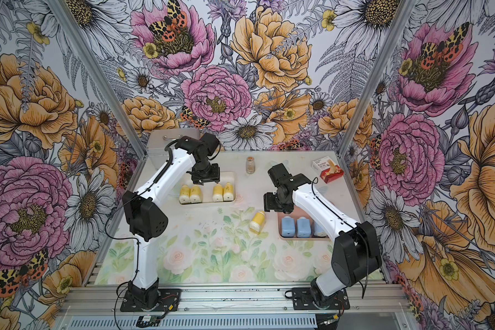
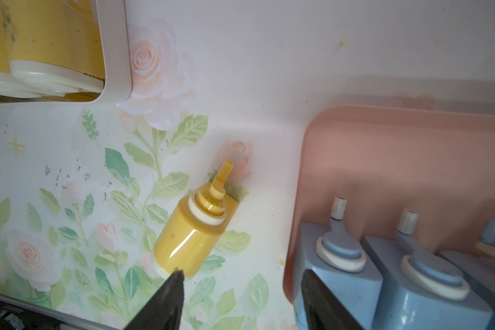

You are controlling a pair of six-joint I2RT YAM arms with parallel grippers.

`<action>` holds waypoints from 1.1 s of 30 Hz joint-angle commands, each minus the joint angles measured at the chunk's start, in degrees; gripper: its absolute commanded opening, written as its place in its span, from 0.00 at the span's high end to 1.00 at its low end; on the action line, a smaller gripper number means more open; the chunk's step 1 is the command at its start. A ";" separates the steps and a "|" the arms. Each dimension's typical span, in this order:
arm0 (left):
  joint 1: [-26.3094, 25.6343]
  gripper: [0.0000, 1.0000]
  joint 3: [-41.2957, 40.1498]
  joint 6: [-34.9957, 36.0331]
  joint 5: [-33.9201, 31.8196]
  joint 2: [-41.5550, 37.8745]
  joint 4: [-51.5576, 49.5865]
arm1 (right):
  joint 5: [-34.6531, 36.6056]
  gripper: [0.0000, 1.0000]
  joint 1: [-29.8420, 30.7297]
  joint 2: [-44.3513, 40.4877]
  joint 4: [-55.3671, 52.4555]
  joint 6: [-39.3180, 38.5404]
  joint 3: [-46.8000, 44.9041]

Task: Place the pencil sharpeners by color into the storage box
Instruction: Place the pencil sharpener in the storage box, then pick up the pencil sharpener from the center of the board.

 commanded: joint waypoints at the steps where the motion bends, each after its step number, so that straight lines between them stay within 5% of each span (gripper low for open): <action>1: -3.56 0.36 -2.43 0.92 -1.70 -3.08 0.87 | -0.32 0.33 0.36 -0.31 0.91 1.39 1.20; 18: -21.70 0.36 -5.40 4.38 3.39 1.45 5.64 | 0.66 0.33 -5.94 -2.28 -1.52 -1.33 2.12; 33: -25.70 0.36 -2.70 5.32 7.47 6.00 5.98 | 1.36 0.33 -10.99 -4.05 -2.78 -3.97 0.74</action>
